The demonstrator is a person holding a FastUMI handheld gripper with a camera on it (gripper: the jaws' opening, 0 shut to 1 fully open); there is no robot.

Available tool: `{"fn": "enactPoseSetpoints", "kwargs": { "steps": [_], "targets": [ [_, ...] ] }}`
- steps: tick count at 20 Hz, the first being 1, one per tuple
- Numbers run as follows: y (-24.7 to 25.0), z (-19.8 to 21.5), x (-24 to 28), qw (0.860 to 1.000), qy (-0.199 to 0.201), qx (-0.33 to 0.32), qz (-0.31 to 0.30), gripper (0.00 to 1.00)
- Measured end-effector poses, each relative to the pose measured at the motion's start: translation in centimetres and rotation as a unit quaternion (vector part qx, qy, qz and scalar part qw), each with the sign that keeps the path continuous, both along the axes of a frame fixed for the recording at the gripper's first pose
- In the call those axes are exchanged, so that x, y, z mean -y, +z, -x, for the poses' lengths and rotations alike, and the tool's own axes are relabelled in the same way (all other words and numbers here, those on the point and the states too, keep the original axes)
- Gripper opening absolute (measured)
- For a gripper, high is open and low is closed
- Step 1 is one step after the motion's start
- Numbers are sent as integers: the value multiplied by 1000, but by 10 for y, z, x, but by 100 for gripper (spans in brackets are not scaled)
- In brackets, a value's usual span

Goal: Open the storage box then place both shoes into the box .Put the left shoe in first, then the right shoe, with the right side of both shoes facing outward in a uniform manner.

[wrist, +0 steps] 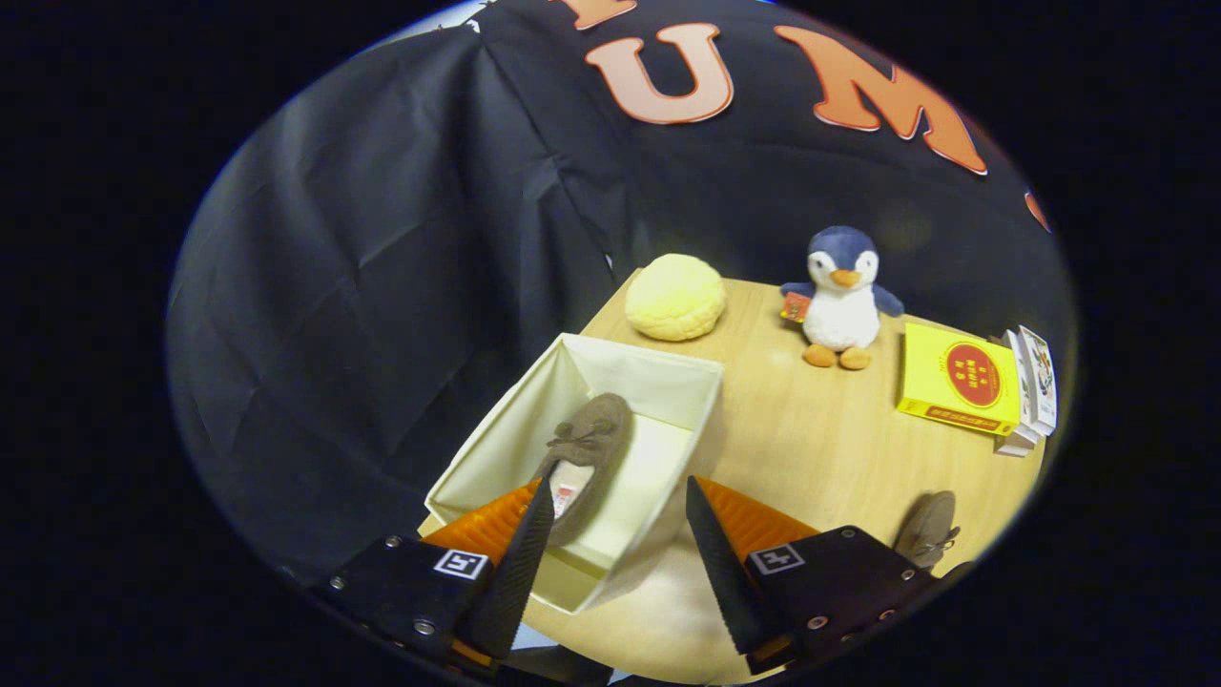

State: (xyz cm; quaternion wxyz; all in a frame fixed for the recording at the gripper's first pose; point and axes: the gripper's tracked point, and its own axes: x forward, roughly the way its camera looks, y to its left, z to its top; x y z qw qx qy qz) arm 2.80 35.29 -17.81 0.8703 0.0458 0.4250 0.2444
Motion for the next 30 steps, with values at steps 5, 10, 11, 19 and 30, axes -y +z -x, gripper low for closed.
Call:
{"fn": "enactPoseSetpoints", "kwargs": {
  "steps": [5, 10, 11, 19, 30],
  "targets": [
    [3, 9, 100, 997, -51, 45, 39, 95],
    [-23, 29, 175, 991, -105, 37, 72, 96],
    [-29, 32, 188, 990, -114, 35, 78, 96],
    [-84, 59, 272, 980, -168, 20, 101, 97],
    [-165, 63, 331, 980, -166, -16, 110, 84]
  ]
}}
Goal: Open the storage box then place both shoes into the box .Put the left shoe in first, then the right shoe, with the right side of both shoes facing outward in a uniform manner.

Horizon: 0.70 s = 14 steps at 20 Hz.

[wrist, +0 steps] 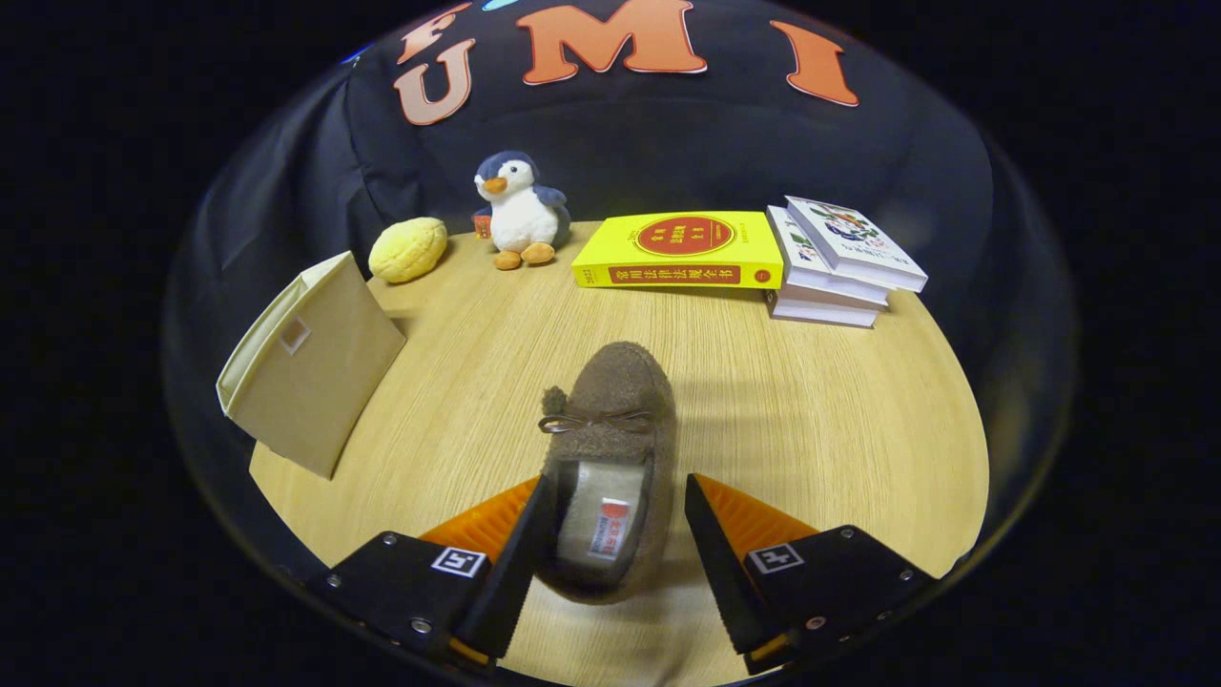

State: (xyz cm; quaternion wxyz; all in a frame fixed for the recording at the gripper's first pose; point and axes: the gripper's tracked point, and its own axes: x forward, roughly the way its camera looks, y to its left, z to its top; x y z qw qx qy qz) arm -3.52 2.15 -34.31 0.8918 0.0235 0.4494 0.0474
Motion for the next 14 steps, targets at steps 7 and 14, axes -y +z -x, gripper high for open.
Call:
{"fn": "enactPoseSetpoints", "kwargs": {
  "steps": [7, 14],
  "targets": [
    [-40, -25, 16, 1000, -6, 1, 10, 47],
    [-48, -38, 15, 999, -32, 0, 6, 14]
  ]
}}
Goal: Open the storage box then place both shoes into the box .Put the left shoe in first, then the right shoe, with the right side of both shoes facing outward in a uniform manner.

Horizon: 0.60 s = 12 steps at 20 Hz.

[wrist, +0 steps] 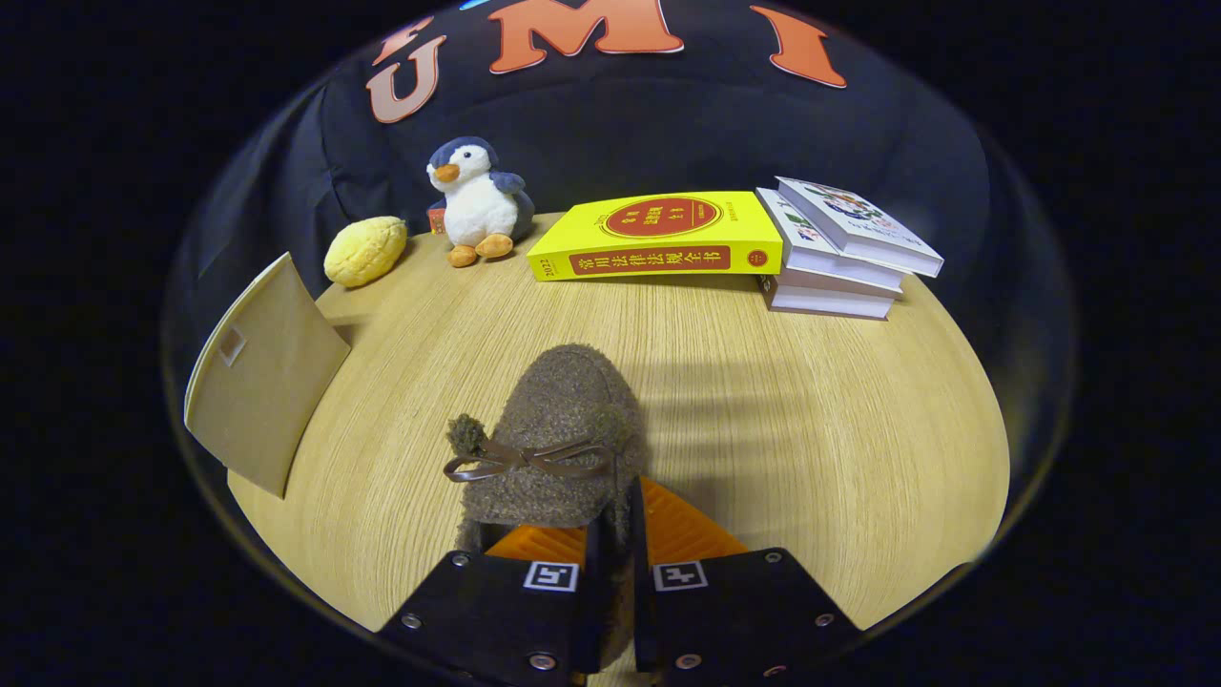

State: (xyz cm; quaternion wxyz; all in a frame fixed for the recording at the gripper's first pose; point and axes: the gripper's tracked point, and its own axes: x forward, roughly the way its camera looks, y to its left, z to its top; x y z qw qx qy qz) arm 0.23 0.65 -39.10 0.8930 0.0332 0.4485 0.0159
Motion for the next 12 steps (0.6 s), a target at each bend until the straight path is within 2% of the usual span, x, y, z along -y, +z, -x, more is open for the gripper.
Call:
{"fn": "enactPoseSetpoints", "kwargs": {
  "steps": [4, 12],
  "targets": [
    [2, 1, 3, 1000, -25, -8, -10, 7],
    [48, -1, -17, 998, -68, 9, -14, 4]
  ]
}}
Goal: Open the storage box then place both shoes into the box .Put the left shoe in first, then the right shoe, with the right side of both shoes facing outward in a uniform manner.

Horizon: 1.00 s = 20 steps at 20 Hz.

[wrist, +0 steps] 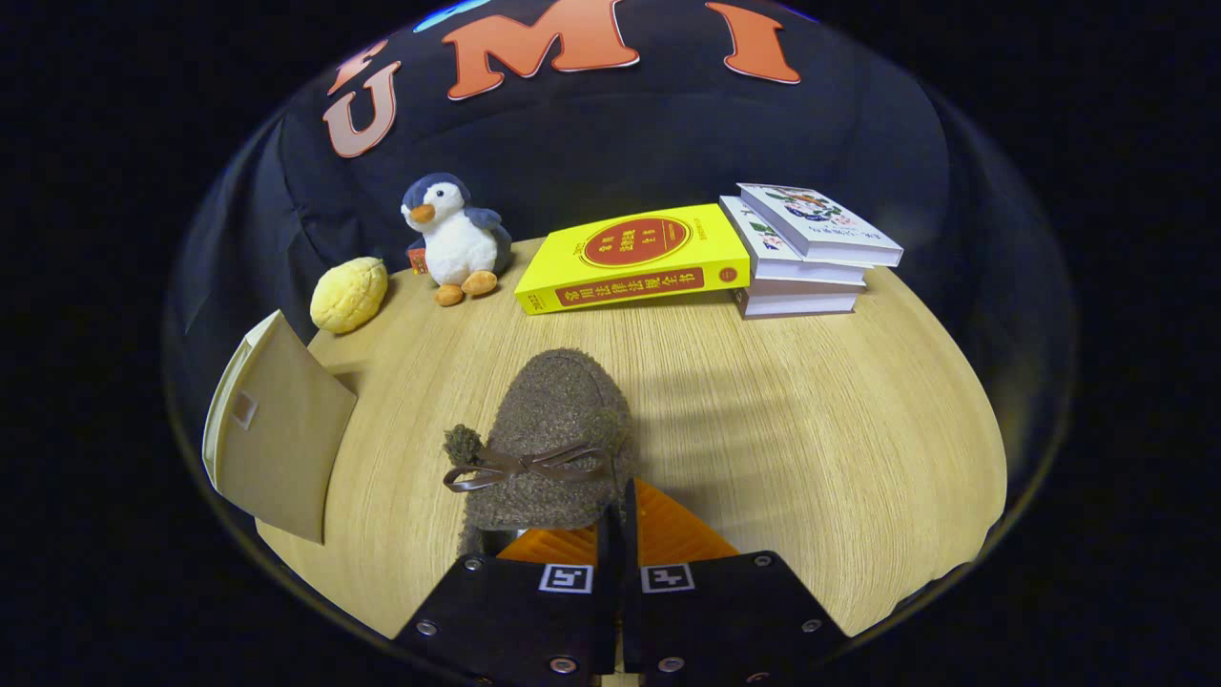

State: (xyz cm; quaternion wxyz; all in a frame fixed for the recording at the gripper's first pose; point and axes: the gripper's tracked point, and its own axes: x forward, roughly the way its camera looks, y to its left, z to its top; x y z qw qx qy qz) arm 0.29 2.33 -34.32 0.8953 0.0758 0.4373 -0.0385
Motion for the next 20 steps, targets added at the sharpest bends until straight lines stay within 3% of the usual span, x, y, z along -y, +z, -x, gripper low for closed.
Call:
{"fn": "enactPoseSetpoints", "kwargs": {
  "steps": [9, 20],
  "targets": [
    [82, -9, -60, 999, -30, 35, 12, 4],
    [129, -34, -196, 999, 6, 51, 13, 4]
  ]
}}
